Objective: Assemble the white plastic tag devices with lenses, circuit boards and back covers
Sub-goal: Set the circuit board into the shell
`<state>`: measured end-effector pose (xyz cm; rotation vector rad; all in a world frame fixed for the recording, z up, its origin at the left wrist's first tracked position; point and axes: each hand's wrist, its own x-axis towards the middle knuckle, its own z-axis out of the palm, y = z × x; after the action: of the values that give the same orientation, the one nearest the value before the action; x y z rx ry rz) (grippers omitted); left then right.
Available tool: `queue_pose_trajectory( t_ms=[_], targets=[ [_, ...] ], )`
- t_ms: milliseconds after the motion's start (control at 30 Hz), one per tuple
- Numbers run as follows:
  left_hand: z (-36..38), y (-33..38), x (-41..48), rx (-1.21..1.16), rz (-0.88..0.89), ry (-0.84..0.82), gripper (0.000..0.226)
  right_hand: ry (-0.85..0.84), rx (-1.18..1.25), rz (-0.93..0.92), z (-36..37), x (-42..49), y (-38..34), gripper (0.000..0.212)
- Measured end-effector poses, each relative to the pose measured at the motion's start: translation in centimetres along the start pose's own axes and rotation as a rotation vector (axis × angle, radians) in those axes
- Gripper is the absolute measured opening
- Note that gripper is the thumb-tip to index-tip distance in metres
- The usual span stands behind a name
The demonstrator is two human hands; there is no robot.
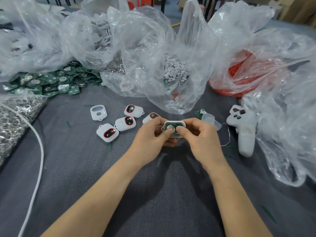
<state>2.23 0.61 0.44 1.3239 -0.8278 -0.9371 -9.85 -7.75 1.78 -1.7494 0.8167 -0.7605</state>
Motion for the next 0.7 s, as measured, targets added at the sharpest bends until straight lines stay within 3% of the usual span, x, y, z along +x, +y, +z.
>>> queue_pose_trajectory(
  t_ms=[700],
  targets=[
    [0.16,0.27,-0.1,-0.002,-0.069,0.024,0.003,0.007,-0.139,-0.005,0.2,0.03,0.33,0.009]
  ],
)
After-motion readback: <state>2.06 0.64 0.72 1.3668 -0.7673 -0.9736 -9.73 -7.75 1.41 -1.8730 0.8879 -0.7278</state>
